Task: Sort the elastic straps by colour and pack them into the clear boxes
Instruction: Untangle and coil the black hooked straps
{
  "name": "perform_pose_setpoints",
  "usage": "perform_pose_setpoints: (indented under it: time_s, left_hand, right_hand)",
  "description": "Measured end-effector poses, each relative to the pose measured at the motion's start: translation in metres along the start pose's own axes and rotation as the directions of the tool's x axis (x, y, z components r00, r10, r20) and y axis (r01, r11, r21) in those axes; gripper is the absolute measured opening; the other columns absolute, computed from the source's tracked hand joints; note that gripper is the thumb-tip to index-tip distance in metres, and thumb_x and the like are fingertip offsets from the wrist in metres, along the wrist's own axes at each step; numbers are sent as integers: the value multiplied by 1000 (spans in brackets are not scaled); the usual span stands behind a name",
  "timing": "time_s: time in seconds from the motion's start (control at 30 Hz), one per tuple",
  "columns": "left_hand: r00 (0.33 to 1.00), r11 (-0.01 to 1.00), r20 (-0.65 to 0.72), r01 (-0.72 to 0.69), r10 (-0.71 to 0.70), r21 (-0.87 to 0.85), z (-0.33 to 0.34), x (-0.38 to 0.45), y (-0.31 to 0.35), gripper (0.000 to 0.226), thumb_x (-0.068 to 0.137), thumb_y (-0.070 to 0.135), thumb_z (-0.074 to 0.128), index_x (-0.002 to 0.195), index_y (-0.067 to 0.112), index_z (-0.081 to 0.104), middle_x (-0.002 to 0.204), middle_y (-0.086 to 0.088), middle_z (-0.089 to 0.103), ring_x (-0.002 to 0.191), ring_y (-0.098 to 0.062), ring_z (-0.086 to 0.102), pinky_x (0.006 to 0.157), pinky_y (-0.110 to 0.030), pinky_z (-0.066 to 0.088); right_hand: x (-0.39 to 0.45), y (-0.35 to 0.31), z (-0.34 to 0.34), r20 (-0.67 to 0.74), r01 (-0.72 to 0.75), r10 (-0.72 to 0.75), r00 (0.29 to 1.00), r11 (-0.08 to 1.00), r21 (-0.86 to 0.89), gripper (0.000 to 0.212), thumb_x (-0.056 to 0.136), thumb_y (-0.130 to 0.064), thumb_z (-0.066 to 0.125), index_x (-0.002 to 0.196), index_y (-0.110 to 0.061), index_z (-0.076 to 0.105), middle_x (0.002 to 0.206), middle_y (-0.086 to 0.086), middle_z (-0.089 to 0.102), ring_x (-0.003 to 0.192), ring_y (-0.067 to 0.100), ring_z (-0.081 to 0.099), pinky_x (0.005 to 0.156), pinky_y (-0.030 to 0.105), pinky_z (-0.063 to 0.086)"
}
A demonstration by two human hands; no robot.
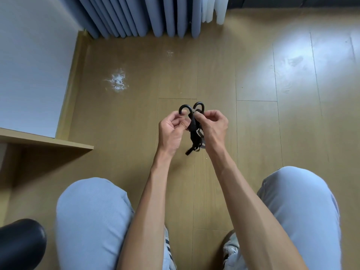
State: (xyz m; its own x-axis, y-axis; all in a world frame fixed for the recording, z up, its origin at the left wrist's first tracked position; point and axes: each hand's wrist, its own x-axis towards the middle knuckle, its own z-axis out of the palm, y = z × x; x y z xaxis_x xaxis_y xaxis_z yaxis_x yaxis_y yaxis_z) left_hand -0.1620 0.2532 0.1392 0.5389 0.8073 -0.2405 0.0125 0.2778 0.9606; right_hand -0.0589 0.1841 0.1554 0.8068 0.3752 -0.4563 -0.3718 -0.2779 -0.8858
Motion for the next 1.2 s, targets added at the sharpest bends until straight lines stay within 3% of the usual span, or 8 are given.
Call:
perform_pose_setpoints:
  time_s: [0.1, 0.23, 0.47, 0.63, 0.8, 0.93, 1.1, 1.2]
  left_hand:
    - [999, 999, 31, -12, 11, 40, 2, 1, -1, 40, 91, 13, 72, 128, 10, 56, 82, -3, 75, 84, -19, 73, 86, -29, 55]
    - [1000, 995, -28, -9, 12, 96, 7, 3, 1, 45, 95, 16, 69, 135, 5, 53, 81, -5, 74, 83, -19, 72, 88, -37, 58]
    - [998, 978, -22, -61, 67, 201, 6, 6, 14, 6, 95, 17, 65, 99, 16, 69, 85, 7, 72, 80, -10, 68, 73, -29, 54]
    - [1000, 977, -8, -25, 28, 211, -2, 3, 29, 15, 94, 21, 60, 101, 21, 73, 77, 8, 70, 69, -10, 65, 62, -27, 54]
    - [995, 869, -8, -82, 99, 487, -6, 6, 42, 20, 95, 9, 59, 111, 14, 69, 91, 2, 71, 77, -19, 69, 77, -42, 60]
    - [998, 796, 23, -61, 59, 602, -8, 9, 48, 16, 87, 3, 62, 94, 15, 69, 79, -3, 71, 70, -26, 69, 71, -44, 59]
    - [994, 949, -93, -28, 60, 315, -11, 7, 64, 17, 86, -3, 65, 88, 14, 68, 74, -3, 73, 66, -21, 72, 66, -37, 60]
    - [982, 969, -166, -43, 86, 244, -11, -4, 98, 18, 89, -2, 62, 91, 15, 67, 74, 2, 72, 63, -21, 69, 65, -36, 59]
  right_hand:
    - [-3, 0, -3, 82, 17, -17, 997, 1000, 0, 19, 82, -28, 80, 92, -13, 75, 82, 8, 75, 72, 18, 73, 66, 32, 59]
    - [-12, 0, 1, 257, 85, -79, 963, 996, -13, 35, 97, -40, 59, 80, -14, 76, 69, 13, 70, 59, 19, 61, 54, 32, 49]
    - [-21, -3, 11, 327, 194, -175, 929, 981, -26, 28, 100, -25, 53, 94, -9, 75, 97, 16, 71, 86, 31, 69, 71, 45, 57]
    - [-19, -7, 13, 319, 327, -259, 911, 928, -179, 26, 101, -15, 51, 79, -13, 63, 68, 0, 62, 56, 7, 57, 53, 22, 47]
    - [-21, -9, 12, 382, 397, -286, 879, 882, -253, 29, 99, -7, 53, 123, -8, 70, 78, -2, 65, 64, 20, 56, 66, 33, 53]
    - [-23, -7, 7, 373, 325, -218, 902, 911, -254, 31, 98, -8, 57, 127, -8, 67, 95, 5, 70, 74, 10, 58, 71, 30, 49]
    - [-29, -29, 3, 502, 321, -178, 846, 922, -214, 29, 98, -24, 59, 126, -21, 66, 102, 1, 73, 87, 25, 69, 74, 37, 56]
    - [-43, -61, 0, 570, 316, -99, 816, 901, -297, 25, 89, -19, 65, 113, -21, 65, 91, 8, 69, 77, 25, 68, 70, 38, 58]
